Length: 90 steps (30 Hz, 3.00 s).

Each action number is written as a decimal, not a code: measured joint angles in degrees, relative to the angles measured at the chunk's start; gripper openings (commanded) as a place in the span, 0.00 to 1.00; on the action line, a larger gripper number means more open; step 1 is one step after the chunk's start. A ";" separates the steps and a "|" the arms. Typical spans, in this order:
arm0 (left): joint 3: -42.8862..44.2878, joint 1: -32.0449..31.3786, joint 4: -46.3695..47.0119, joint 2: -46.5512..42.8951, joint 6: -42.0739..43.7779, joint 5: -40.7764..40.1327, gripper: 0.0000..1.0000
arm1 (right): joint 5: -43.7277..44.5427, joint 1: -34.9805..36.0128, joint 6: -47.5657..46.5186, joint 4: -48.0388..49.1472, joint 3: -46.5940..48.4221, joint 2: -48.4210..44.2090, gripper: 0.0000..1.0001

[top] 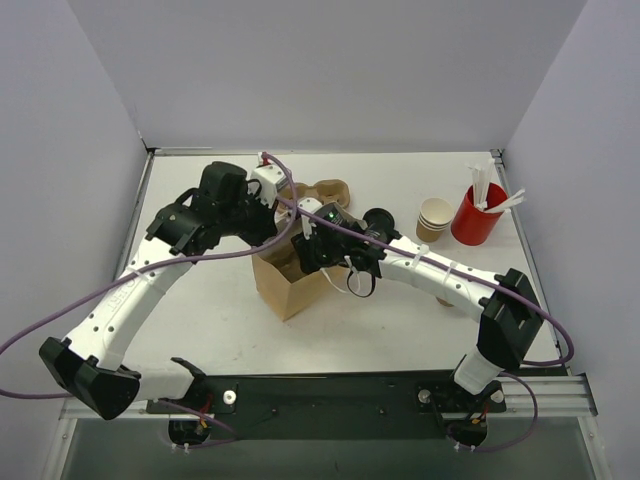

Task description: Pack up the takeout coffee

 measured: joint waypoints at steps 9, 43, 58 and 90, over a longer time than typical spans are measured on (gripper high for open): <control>-2.95 -4.42 3.87 -1.75 -4.37 -12.76 0.00 | 1.11 0.61 -0.37 -1.03 0.52 0.02 0.36; -14.38 -5.18 17.03 -7.78 -14.56 -22.99 0.00 | 2.27 1.95 -2.49 -6.36 5.03 5.95 0.35; -16.72 -4.68 19.98 -8.94 -14.73 -22.53 0.00 | 1.90 1.97 -3.56 -9.35 8.04 9.99 0.41; -17.49 -4.66 23.26 -10.08 -15.10 -19.37 0.00 | 1.95 1.92 -3.26 -24.26 19.76 10.80 0.84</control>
